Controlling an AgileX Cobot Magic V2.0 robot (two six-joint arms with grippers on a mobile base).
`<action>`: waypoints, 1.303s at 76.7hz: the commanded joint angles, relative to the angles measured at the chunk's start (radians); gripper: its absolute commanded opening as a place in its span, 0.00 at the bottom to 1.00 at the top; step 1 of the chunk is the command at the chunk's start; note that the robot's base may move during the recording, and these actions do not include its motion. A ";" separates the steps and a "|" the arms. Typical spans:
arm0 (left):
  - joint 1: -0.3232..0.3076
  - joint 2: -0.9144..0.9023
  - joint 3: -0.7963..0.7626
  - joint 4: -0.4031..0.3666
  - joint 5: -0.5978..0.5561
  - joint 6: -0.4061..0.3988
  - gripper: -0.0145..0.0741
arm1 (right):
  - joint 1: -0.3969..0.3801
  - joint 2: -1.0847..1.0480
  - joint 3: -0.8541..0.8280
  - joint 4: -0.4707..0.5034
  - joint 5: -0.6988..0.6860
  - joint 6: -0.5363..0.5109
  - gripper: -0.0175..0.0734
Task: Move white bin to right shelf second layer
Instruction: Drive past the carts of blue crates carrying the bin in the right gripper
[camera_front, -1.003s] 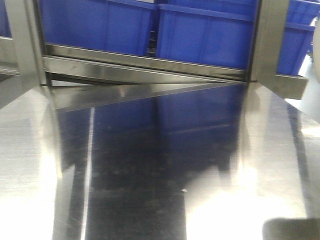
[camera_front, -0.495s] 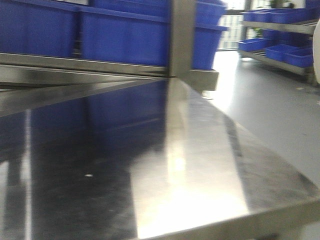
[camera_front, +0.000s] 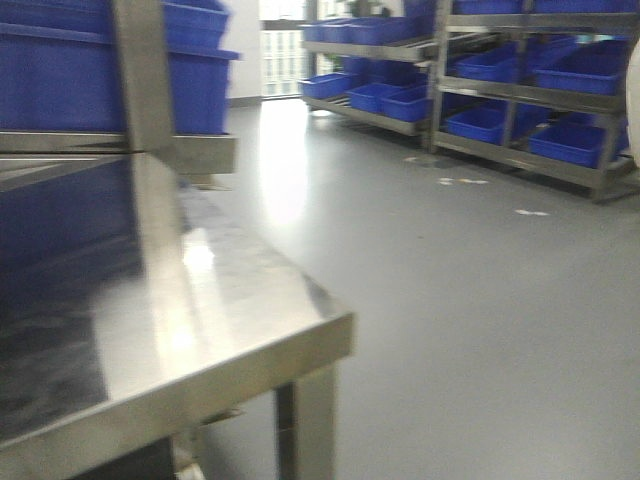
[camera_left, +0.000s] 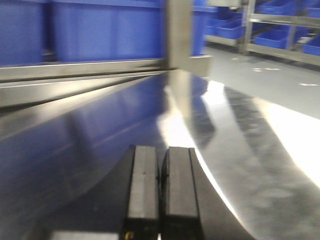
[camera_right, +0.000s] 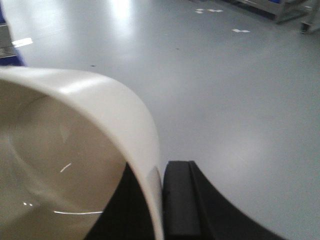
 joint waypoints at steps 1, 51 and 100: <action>-0.001 -0.016 0.037 0.000 -0.086 -0.005 0.26 | 0.001 0.001 -0.032 -0.003 -0.103 0.003 0.25; -0.001 -0.016 0.037 0.000 -0.086 -0.005 0.26 | 0.001 0.001 -0.032 -0.003 -0.103 0.003 0.25; -0.001 -0.016 0.037 0.000 -0.086 -0.005 0.26 | 0.001 0.001 -0.032 -0.003 -0.103 0.003 0.25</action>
